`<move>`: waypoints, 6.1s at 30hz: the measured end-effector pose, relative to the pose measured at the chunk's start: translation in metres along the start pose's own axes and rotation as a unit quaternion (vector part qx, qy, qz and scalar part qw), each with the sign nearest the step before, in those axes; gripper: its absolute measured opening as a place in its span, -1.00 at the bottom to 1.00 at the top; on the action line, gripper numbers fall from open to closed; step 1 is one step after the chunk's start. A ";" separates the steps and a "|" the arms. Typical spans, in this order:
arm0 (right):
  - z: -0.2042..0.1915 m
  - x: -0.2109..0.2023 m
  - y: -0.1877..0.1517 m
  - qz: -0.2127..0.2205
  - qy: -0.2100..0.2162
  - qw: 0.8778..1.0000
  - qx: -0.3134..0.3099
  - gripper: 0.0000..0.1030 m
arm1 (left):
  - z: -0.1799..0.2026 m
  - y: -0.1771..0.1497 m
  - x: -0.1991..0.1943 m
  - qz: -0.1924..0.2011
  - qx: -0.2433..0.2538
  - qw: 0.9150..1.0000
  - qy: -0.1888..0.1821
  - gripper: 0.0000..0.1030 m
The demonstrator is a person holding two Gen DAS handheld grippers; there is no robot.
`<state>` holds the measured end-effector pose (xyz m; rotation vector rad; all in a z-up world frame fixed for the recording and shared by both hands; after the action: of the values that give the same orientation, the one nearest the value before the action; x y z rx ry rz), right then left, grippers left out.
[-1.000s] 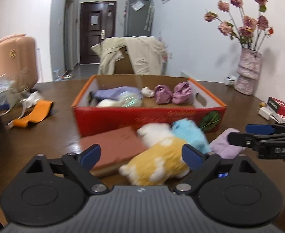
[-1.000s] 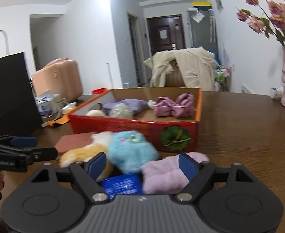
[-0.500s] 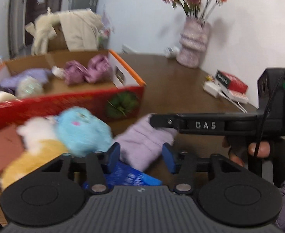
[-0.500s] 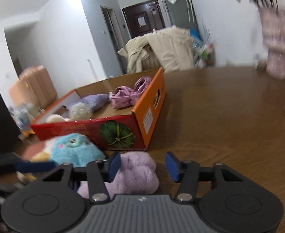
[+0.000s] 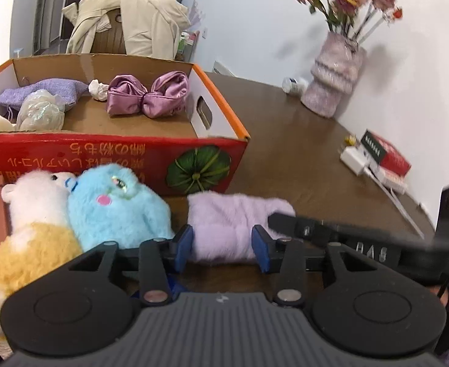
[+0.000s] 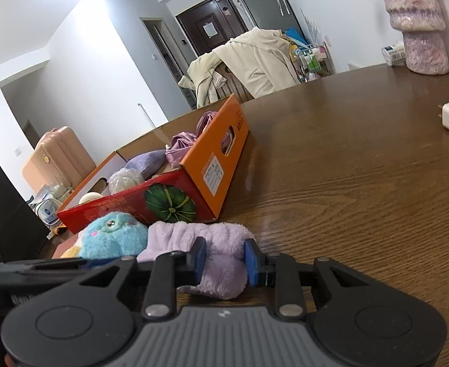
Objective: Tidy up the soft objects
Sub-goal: 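Close both tools on the lilac fuzzy towel, then carry the lilac towel into the box and open both tools, then withdraw both tools from the box toward the blue tissue pack, then close both tools on the blue tissue pack, then carry the blue tissue pack into the box and open both tools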
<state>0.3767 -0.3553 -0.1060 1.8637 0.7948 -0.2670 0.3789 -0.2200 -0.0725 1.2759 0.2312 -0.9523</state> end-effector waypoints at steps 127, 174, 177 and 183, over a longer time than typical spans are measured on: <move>-0.144 -0.026 -0.077 -0.032 0.076 0.964 -0.253 -0.20 | -0.087 -0.059 -0.112 0.042 -0.023 0.992 0.115 0.57; -0.093 -0.034 -0.066 -0.024 0.059 0.998 0.007 -0.50 | -0.051 -0.064 -0.085 0.002 -0.116 0.992 -0.050 -0.39; -0.091 -0.041 -0.054 -0.005 0.055 0.998 0.003 -0.53 | -0.042 -0.045 -0.090 0.024 -0.101 0.993 -0.059 -0.39; -0.095 -0.049 -0.005 0.045 0.054 0.997 -0.016 -0.53 | -0.033 0.022 -0.091 0.074 -0.079 0.991 -0.082 -0.39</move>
<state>0.3205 -0.2899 -0.0437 1.8903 0.7827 -0.0965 0.3503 -0.1481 -0.0109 1.0479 0.0805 -0.8890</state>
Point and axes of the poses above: each gripper's, at about its wrist camera, not at the fingertips, and x roughly the way its jaws point, z to its right, y to its top, the point moved 9 cm from there along x, roughly the way its jaws point, and after that the axes turned 2 degrees about -x, right-handed, at the moved point
